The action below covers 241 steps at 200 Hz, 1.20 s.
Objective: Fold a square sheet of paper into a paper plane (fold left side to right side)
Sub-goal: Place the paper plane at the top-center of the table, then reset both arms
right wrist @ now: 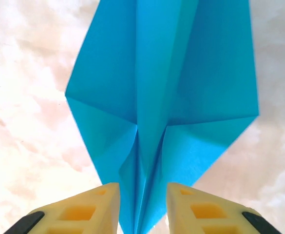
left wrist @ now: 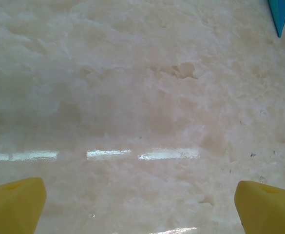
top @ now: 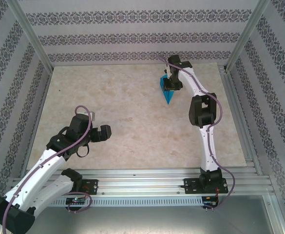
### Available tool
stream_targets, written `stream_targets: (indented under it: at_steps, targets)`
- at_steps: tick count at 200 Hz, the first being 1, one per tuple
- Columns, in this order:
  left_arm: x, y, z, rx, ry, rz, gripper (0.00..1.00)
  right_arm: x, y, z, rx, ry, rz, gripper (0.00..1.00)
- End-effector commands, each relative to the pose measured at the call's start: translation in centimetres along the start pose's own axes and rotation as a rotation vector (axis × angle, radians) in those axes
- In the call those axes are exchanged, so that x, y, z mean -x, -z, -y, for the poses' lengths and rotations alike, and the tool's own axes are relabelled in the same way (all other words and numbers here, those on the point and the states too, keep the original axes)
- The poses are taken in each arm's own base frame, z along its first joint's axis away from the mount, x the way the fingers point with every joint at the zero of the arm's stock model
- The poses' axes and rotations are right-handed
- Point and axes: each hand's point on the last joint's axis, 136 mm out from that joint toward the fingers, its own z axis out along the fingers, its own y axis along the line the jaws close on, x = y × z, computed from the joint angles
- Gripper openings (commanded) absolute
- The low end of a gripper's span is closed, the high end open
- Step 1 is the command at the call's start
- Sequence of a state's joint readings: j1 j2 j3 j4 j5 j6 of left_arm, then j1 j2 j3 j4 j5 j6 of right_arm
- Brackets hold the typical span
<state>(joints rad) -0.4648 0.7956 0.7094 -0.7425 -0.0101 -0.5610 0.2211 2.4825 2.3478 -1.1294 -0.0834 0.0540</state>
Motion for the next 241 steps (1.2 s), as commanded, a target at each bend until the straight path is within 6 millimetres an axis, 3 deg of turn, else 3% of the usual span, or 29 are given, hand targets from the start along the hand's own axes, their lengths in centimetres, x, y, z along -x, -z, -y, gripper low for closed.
stream_targets:
  at_steps: [1, 27, 51, 70, 100, 121, 144, 165, 202, 227, 241]
  targets:
    - [0.8, 0.3, -0.6, 0.032, 0.006, 0.032, 1.0, 0.6, 4.8, -0.7, -0.044, 0.015, 0.06, 0.32]
    - [2.1, 0.4, -1.3, 0.085, 0.019, 0.095, 1.0, 0.0, 9.5, -1.1, -0.099, 0.028, 0.125, 0.35]
    - [4.1, 0.9, -3.0, 0.179, 0.026, 0.208, 1.0, -1.9, 14.4, -1.0, -0.113, 0.003, 0.226, 0.38]
    - [6.1, 1.8, -4.1, 0.242, 0.02, 0.331, 1.0, -4.3, 18.0, -0.4, -0.136, -0.018, 0.32, 0.41]
    - [9.0, 3.7, -6.0, 0.361, 0.01, 0.519, 1.0, -9.8, 20.8, 1.7, -0.184, -0.054, 0.437, 0.48]
    - [10.2, 4.5, -7.6, 0.465, -0.007, 0.611, 1.0, -13.4, 20.8, 3.5, -0.219, -0.087, 0.505, 0.55]
    - [10.7, 4.7, -9.3, 0.58, -0.021, 0.693, 1.0, -15.9, 20.2, 5.4, -0.25, -0.125, 0.599, 0.71]
    - [10.7, 4.1, -10.5, 0.631, -0.033, 0.734, 1.0, -17.5, 19.3, 7.5, -0.288, -0.162, 0.679, 0.97]
    - [10.4, 2.1, -12.3, 0.689, -0.075, 0.694, 1.0, -18.6, 17.1, 11.3, -0.35, -0.198, 0.874, 0.98]
    - [10.3, 0.7, -12.8, 0.666, -0.109, 0.686, 1.0, -17.8, 16.1, 12.8, -0.301, -0.257, 0.99, 0.98]
    - [10.0, -0.1, -13.0, 0.643, -0.135, 0.688, 1.0, -17.9, 14.2, 13.0, -0.295, -0.245, 0.987, 0.98]
